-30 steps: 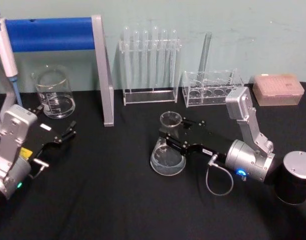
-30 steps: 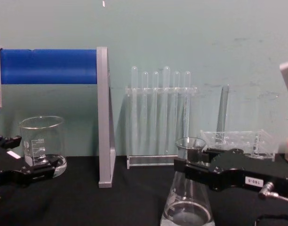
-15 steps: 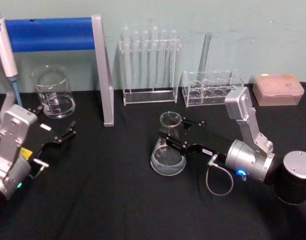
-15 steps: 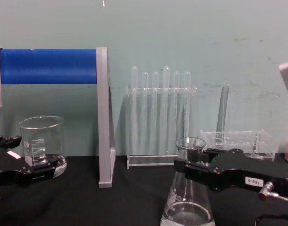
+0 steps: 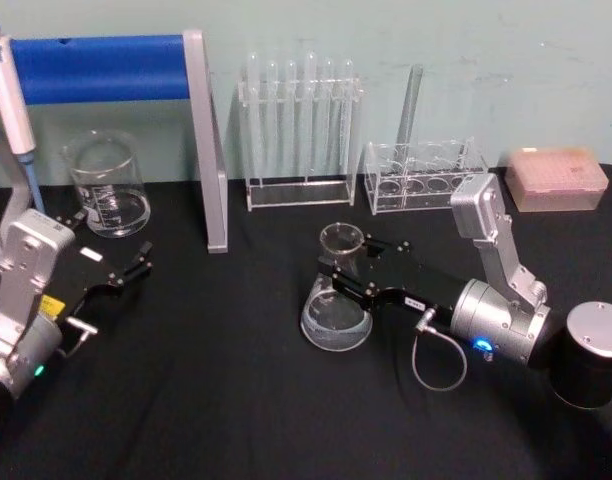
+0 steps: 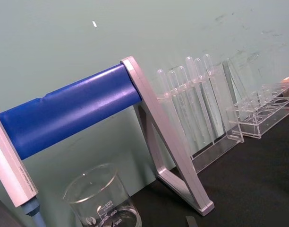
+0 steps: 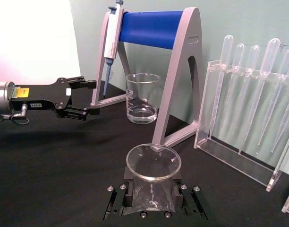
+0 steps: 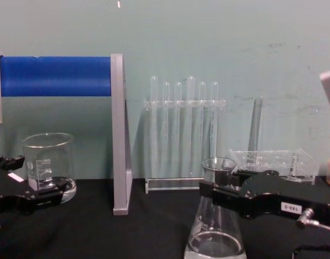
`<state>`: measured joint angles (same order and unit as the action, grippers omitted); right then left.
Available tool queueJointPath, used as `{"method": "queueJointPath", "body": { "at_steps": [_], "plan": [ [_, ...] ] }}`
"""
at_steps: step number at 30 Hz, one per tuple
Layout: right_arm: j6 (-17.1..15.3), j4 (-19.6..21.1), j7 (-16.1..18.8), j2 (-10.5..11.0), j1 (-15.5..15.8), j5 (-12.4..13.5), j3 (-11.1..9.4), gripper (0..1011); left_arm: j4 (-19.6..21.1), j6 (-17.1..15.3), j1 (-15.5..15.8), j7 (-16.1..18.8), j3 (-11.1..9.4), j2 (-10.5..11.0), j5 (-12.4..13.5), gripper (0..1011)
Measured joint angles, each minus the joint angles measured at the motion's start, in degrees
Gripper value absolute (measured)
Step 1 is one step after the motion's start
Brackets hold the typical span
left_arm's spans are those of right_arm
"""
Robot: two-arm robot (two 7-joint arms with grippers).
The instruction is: Grasp the erlenmeyer flask with one hand, shake it three times, then place it back.
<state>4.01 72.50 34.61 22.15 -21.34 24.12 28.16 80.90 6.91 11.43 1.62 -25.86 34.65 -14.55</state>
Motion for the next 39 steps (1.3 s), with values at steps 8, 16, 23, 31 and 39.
{"method": "queueJointPath", "body": {
  "at_steps": [8,16,23,31,39],
  "plan": [
    [0.0,0.0,0.0,0.0,0.0,0.0,0.0,664,0.0,0.0,0.0,0.0,0.0,0.0,0.0,1001],
    [0.0,0.0,0.0,0.0,0.0,0.0,0.0,890,0.0,0.0,0.0,0.0,0.0,0.0,0.0,1001],
    [0.0,0.0,0.0,0.0,0.0,0.0,0.0,1002,0.0,0.0,0.0,0.0,0.0,0.0,0.0,1001],
    [0.0,0.0,0.0,0.0,0.0,0.0,0.0,1002,0.0,0.0,0.0,0.0,0.0,0.0,0.0,1001],
    [-0.2,0.3,-0.3,0.3,0.1,-0.4,0.0,1002,0.0,0.0,0.0,0.0,0.0,0.0,0.0,1001]
  ]
}}
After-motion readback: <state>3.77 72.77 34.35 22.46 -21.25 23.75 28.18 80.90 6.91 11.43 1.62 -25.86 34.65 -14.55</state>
